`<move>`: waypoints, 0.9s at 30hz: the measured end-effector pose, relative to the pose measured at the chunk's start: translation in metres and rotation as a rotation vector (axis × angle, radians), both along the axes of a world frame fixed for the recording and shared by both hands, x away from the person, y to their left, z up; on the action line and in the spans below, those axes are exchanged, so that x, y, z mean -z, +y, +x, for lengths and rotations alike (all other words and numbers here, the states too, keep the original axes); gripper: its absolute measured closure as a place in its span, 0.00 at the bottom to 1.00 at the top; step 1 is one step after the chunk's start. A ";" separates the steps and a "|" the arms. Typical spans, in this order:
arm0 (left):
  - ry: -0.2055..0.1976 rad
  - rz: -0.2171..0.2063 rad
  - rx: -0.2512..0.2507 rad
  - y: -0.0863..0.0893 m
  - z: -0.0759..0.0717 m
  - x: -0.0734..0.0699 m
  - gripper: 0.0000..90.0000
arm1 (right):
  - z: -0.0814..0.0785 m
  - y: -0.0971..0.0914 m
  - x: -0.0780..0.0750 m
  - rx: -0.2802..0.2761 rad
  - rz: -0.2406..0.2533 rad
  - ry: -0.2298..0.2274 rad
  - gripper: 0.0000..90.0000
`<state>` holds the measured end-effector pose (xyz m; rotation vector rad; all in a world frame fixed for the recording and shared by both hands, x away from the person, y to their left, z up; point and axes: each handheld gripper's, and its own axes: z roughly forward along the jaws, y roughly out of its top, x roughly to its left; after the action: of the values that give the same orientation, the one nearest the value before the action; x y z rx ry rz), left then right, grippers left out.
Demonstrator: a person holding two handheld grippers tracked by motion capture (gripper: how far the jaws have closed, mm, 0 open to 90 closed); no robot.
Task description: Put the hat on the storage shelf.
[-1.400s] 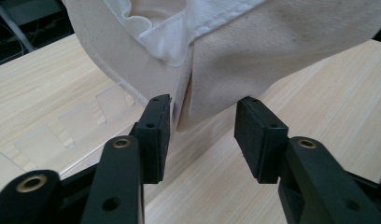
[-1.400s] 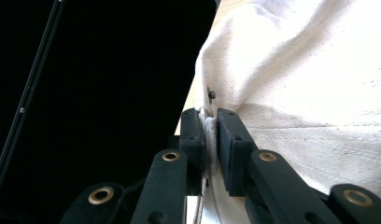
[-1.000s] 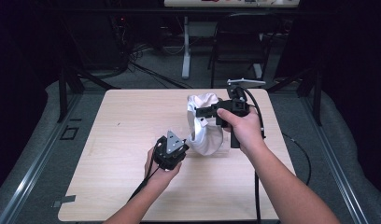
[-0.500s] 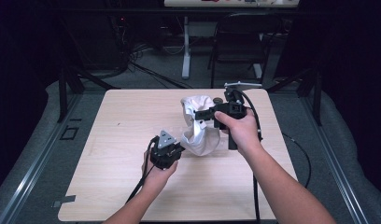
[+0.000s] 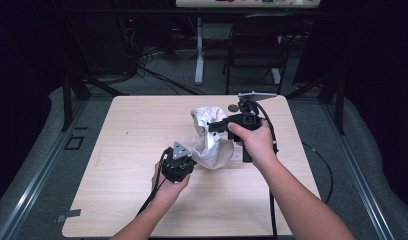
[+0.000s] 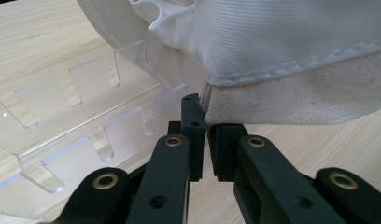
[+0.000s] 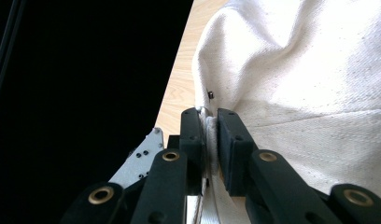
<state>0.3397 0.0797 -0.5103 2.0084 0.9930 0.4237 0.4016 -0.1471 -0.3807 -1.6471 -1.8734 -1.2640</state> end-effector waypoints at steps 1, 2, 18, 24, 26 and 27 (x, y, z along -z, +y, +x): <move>0.000 0.000 0.000 0.000 0.000 0.000 0.95 | 0.000 0.000 0.000 0.000 0.000 0.000 0.90; -0.008 -0.003 -0.003 0.000 -0.001 0.001 0.95 | 0.000 0.000 0.000 0.006 0.001 -0.001 0.90; -0.036 -0.071 0.014 0.011 -0.013 -0.004 0.68 | -0.001 -0.006 0.001 0.016 0.008 -0.004 0.90; -0.047 -0.069 0.039 0.022 -0.027 -0.005 0.64 | -0.002 -0.007 0.001 0.026 0.006 -0.013 0.89; -0.047 -0.067 0.039 0.026 -0.029 -0.005 0.63 | -0.003 -0.007 0.002 0.025 0.002 -0.016 0.89; -0.044 -0.070 0.034 0.029 -0.032 -0.005 0.63 | -0.003 -0.007 0.002 0.025 0.002 -0.016 0.89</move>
<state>0.3081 0.1087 -0.5056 1.9425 0.9324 0.4078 0.3988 -0.1542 -0.3823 -1.6692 -1.8659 -1.2928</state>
